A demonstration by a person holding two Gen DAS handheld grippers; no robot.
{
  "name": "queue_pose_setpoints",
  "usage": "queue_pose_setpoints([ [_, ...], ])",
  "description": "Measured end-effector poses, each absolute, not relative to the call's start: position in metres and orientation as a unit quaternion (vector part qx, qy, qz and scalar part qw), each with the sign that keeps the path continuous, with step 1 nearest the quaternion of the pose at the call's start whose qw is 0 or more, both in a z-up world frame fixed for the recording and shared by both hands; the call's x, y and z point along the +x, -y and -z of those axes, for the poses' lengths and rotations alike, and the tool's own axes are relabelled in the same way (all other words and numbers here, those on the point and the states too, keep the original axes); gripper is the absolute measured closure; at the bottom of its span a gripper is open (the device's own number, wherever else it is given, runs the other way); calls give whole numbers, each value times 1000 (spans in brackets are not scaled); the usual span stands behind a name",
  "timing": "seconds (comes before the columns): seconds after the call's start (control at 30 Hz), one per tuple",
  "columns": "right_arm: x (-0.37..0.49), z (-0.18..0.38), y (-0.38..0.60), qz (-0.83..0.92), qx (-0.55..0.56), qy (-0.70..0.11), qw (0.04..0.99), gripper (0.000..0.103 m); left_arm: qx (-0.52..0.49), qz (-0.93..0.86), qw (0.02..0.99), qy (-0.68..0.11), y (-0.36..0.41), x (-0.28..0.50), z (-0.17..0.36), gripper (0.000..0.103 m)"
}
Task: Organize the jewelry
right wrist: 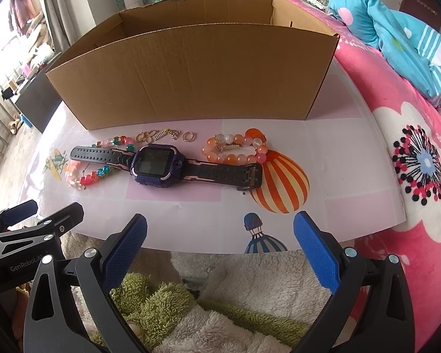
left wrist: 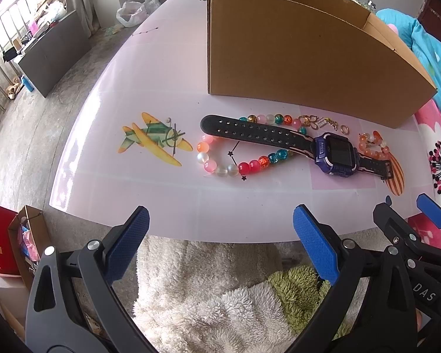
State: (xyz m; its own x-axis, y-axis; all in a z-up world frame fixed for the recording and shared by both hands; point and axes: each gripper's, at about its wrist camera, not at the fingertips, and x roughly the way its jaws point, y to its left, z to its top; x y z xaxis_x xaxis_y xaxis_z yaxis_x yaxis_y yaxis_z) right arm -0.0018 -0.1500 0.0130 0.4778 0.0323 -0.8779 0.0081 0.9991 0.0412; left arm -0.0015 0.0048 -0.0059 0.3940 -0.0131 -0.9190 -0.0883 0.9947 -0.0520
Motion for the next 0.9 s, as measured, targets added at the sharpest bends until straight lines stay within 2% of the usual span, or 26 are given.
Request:
queue_pose_setpoints([
  [0.6, 0, -18, 151, 5, 14, -505, 863, 6, -51, -15, 834, -549, -6, 2, 6, 8],
  [0.9, 1, -26, 155, 30, -14, -461, 887, 6, -49, 1, 842, -537, -9, 13, 1, 8],
])
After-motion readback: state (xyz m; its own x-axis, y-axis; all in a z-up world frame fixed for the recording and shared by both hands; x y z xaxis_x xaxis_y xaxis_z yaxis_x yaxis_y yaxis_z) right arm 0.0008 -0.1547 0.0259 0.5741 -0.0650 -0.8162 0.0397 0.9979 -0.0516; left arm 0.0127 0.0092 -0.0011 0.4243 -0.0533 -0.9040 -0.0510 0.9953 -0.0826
